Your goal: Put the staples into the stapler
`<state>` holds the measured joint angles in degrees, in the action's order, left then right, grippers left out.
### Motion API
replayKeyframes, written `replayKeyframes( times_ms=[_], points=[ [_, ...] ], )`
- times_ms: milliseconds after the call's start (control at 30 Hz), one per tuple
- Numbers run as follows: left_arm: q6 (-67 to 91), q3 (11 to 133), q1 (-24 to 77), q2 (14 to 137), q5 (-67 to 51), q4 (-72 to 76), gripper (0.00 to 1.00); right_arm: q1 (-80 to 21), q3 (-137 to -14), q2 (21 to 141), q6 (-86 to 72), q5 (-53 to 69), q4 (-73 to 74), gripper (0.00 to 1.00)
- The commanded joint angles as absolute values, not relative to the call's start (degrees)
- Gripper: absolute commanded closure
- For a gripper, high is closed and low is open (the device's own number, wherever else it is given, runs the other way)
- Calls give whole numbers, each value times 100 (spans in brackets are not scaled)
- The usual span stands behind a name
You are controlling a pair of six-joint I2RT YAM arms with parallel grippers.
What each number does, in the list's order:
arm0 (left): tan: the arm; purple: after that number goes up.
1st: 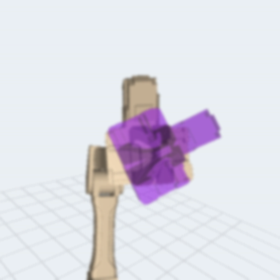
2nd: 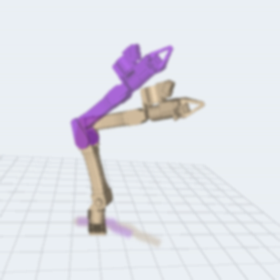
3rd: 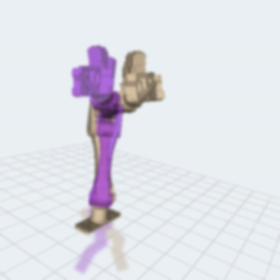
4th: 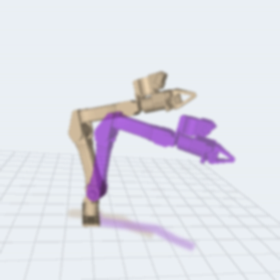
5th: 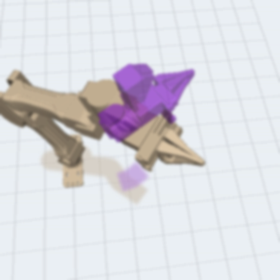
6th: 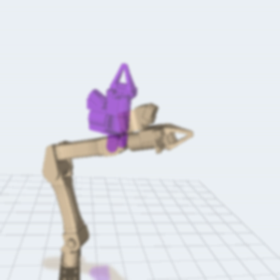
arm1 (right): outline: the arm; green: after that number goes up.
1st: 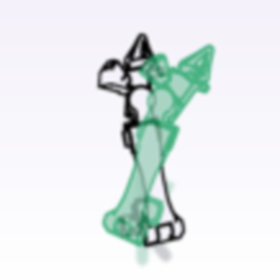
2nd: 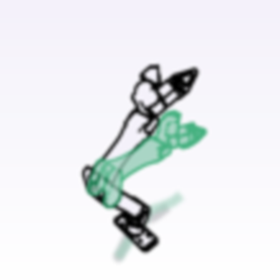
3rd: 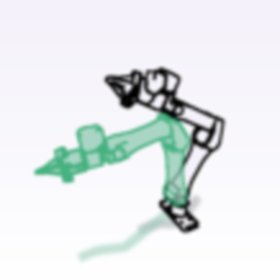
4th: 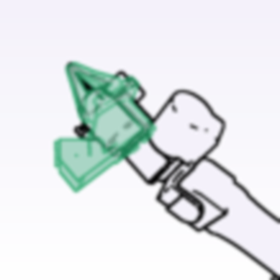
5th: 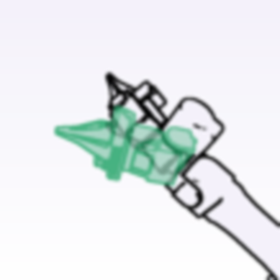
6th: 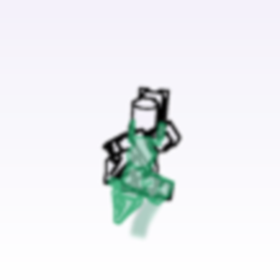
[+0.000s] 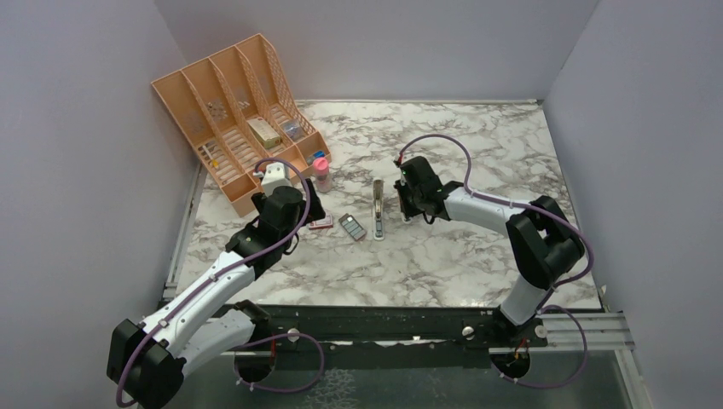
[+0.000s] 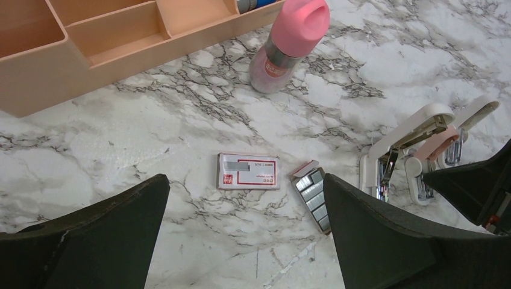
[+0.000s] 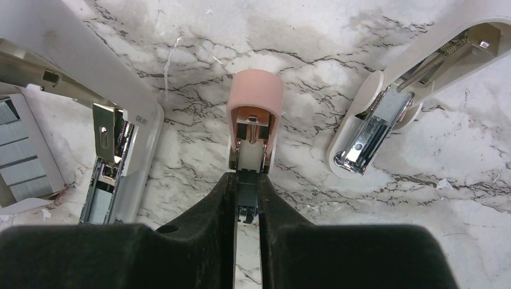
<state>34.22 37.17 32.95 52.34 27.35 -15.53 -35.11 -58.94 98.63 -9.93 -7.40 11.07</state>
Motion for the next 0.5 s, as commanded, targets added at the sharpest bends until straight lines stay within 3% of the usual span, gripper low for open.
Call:
replayKeyframes(
  times_ms=[0, 467],
  points=[
    [3375, 3791, 3269, 5156, 2672, -1459, 1, -3464, -5862, 9913, -927, -603, 923, 82],
    [3384, 3753, 3270, 5114, 2689, -1474, 1, -3467, -5921, 9651, -1173, -712, 994, 82]
  ],
)
